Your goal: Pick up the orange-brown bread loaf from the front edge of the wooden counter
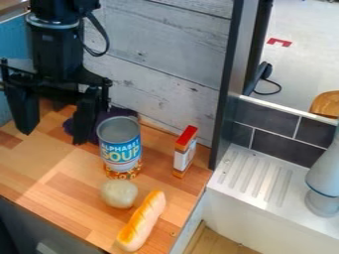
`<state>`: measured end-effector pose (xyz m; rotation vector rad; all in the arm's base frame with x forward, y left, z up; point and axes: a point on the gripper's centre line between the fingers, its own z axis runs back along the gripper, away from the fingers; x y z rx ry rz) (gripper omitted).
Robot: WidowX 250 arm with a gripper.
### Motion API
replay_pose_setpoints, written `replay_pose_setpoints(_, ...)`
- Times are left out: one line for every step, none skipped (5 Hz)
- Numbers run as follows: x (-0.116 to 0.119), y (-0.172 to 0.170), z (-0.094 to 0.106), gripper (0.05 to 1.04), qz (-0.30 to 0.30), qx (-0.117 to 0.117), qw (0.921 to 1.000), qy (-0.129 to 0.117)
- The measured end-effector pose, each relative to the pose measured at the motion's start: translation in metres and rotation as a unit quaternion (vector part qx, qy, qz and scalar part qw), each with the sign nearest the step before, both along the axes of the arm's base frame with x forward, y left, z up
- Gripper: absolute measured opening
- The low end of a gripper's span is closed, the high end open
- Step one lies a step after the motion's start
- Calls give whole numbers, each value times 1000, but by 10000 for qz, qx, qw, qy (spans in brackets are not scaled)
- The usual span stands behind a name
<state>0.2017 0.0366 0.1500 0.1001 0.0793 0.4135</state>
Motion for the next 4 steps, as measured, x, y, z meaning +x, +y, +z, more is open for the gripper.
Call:
replay_pose_setpoints(-2,0,-4,999,1,-11,10000,99)
replay_pose_setpoints(-2,0,-4,999,3,-19,9999,106)
replay_pose_setpoints(0,-1,-6,999,-9,-19,9999,98)
replay_pose_setpoints(29,-11,-61,999,-430,32,9987,273)
